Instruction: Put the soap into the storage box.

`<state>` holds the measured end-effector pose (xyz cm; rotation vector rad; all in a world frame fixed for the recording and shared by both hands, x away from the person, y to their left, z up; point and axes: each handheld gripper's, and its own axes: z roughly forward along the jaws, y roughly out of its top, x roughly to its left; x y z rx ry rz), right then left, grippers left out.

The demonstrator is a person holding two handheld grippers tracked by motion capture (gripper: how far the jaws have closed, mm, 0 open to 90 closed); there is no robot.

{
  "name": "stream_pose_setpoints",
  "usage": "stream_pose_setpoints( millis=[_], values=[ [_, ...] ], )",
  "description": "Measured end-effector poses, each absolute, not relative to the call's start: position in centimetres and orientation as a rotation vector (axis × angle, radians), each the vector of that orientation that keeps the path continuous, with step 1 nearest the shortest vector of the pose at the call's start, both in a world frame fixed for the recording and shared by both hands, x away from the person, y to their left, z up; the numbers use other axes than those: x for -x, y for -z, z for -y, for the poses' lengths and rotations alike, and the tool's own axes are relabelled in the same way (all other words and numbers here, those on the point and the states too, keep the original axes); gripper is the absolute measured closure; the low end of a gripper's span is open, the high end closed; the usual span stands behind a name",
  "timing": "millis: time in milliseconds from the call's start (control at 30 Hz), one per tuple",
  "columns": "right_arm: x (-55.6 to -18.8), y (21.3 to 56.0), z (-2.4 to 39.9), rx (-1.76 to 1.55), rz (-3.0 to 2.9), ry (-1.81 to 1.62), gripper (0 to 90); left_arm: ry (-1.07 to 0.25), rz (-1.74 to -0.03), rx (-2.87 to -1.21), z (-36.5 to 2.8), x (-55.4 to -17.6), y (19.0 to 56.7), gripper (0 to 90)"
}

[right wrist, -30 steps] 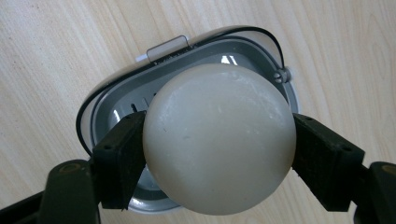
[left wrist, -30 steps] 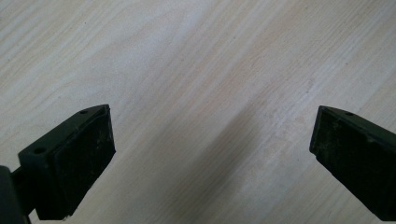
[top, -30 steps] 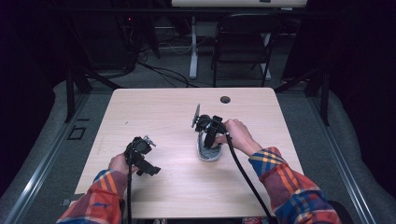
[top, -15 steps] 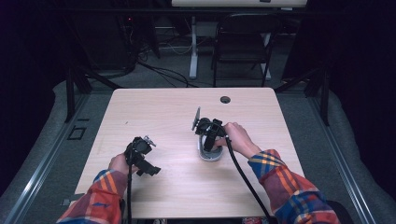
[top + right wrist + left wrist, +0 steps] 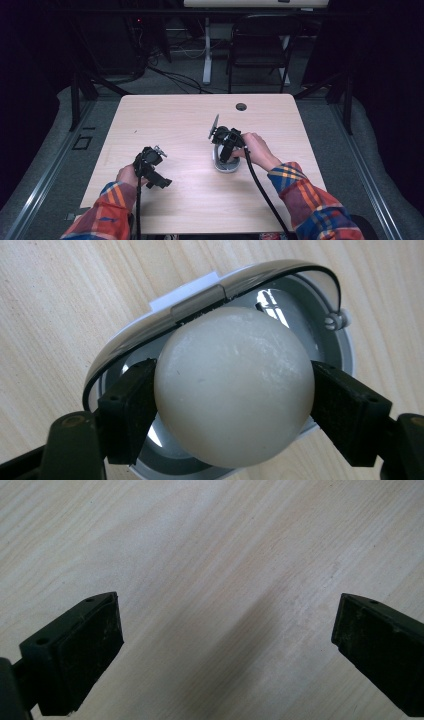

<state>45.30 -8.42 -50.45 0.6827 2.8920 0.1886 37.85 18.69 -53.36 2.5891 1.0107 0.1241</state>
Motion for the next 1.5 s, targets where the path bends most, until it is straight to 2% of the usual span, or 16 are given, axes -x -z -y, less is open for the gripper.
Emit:
stream_pose_setpoints(
  millis=[133, 433, 833, 1500],
  values=[
    [-44.9, 49.6, 8.9, -0.677, -2.858, -0.235, 16.0, -0.124, -1.015, -2.587, -18.7, -37.8, 53.4, 0.0],
    [-43.5, 47.6, 10.7, -0.665, -2.835, -0.311, 13.1, -0.125, -1.012, -2.589, -18.7, -37.8, 53.3, 0.1],
    [-41.5, 46.3, 13.7, -0.669, -2.787, -0.342, 0.4, -0.126, -1.013, -2.588, -18.6, -37.8, 53.4, 0.0],
    [-38.1, 47.0, 21.3, -0.795, -2.720, -0.294, 0.0, -0.141, -1.024, -2.585, -18.7, -37.8, 53.4, 0.0]
  ],
)
